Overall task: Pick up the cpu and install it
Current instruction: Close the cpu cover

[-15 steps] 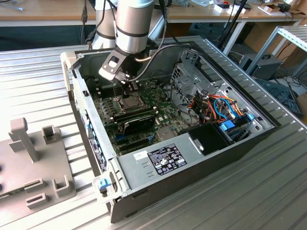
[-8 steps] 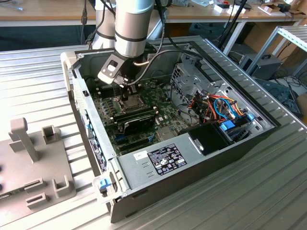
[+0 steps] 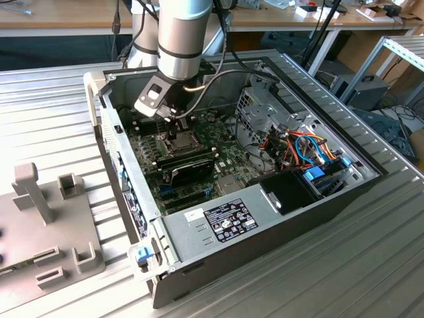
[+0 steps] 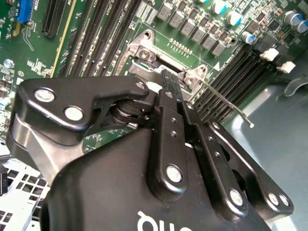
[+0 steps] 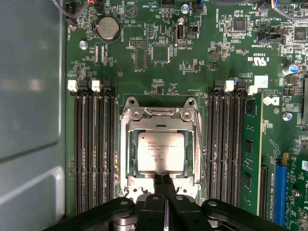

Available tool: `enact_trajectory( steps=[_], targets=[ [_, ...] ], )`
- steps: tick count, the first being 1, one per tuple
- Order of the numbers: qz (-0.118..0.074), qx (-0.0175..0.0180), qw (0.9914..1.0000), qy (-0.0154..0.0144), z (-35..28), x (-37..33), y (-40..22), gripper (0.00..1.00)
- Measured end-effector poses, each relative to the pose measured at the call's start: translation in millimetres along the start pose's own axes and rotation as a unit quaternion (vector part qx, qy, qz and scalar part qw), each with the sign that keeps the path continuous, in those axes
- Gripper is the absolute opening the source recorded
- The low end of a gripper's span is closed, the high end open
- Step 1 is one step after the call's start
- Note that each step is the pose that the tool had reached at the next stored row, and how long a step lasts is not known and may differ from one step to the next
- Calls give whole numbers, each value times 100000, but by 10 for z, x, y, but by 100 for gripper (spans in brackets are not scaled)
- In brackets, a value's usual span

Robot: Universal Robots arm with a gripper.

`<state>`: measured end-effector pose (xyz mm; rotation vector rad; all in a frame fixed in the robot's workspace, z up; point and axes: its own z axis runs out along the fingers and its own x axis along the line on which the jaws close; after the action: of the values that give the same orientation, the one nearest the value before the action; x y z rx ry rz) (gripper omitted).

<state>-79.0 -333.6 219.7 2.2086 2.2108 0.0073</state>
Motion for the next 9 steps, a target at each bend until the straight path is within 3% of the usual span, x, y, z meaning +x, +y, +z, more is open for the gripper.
enact_trajectory(
  steps=[9],
  targets=[
    [-10, 6, 99999, -328, 88, 0, -31, 11]
  ],
)
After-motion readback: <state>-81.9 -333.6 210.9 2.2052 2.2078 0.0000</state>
